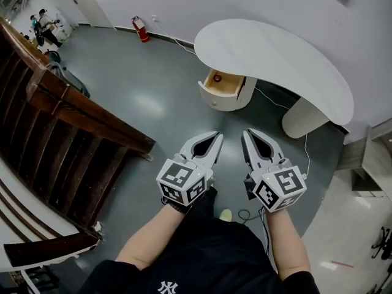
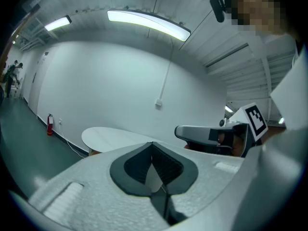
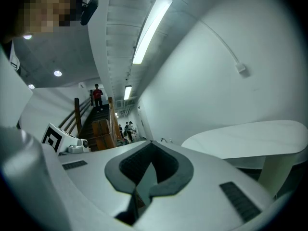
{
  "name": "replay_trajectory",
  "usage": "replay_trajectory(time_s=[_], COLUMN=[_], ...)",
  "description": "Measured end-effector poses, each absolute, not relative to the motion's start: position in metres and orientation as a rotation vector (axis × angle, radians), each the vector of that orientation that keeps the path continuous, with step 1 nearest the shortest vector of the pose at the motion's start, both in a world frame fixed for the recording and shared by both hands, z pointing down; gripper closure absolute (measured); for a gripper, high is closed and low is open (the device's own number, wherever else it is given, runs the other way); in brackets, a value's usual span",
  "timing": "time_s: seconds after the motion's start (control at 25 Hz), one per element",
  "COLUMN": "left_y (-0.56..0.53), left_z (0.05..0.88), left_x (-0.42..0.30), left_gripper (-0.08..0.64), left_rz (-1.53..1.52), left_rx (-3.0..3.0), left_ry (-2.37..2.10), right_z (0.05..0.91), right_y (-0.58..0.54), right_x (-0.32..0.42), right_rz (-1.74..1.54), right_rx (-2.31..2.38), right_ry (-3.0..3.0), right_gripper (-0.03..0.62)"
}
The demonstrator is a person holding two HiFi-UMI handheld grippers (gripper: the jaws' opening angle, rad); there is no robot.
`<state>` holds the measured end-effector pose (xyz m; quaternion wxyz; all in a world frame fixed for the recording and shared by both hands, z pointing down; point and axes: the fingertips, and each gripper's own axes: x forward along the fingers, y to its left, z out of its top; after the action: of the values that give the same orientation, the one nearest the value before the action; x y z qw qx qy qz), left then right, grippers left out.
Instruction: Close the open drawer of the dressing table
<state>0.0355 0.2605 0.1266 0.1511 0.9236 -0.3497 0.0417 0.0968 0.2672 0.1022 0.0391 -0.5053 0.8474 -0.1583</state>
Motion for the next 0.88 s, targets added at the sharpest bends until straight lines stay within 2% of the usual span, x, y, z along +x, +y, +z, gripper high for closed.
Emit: replay_trajectory(time_s=[0.44,0.88], left_y=[0.122,0.039], left_z=[0.183,0.259], left_x=[-0.003,0.003], left_gripper=[0.551,0.551], left_rz=[0.218,0.302], left_rx=[2.626,2.543], left_ry=[-0.973,-1.006], right_z=[0.141,0.201], right_y=[0.130,0.046], right_x=[0.045,0.055], right_rz=[-0.575,-0.708], right_rx=[-1.578,-1.581], right_ry=[2.620,2.667], right_gripper=[0.578,0.578])
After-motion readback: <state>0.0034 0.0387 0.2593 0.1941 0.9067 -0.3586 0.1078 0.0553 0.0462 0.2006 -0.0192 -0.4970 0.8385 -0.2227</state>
